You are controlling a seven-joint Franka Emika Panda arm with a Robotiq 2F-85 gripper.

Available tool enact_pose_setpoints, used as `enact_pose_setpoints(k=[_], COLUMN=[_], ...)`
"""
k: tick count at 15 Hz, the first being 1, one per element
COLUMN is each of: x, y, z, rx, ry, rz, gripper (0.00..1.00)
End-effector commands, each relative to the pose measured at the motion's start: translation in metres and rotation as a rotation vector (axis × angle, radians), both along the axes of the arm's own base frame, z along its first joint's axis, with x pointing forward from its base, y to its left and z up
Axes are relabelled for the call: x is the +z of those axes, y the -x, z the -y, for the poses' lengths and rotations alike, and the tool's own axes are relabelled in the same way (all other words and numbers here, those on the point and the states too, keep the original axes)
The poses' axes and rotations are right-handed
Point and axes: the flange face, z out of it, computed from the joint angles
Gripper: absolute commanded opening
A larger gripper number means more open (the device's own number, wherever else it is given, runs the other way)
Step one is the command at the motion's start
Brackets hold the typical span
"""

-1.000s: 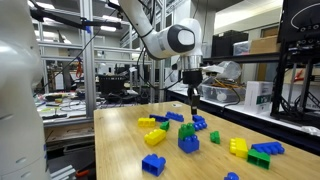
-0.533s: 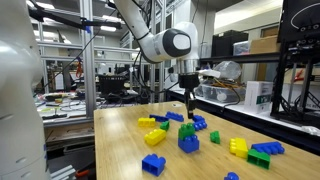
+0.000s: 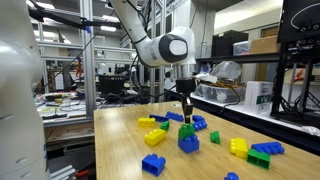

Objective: Pick up the green block from the table and put it on the blue block

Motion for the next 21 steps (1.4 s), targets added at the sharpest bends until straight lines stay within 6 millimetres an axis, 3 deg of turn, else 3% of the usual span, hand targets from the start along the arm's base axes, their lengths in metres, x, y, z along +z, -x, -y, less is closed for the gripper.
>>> enact_pose_setpoints(k=[1, 13, 16, 21], x=[-0.009, -0.022, -0.002, 0.050], y=[0.009, 0.016, 0.015, 0.016], z=[-0.002, 0.000, 0.001, 0.002], rx=[0.034, 0.069, 0.056, 0.061], ry=[-0.002, 0.007, 0.009, 0.008], rz=[0.022, 0.033, 0.044, 0.108], gripper=[0.00, 0.00, 0.00, 0.00])
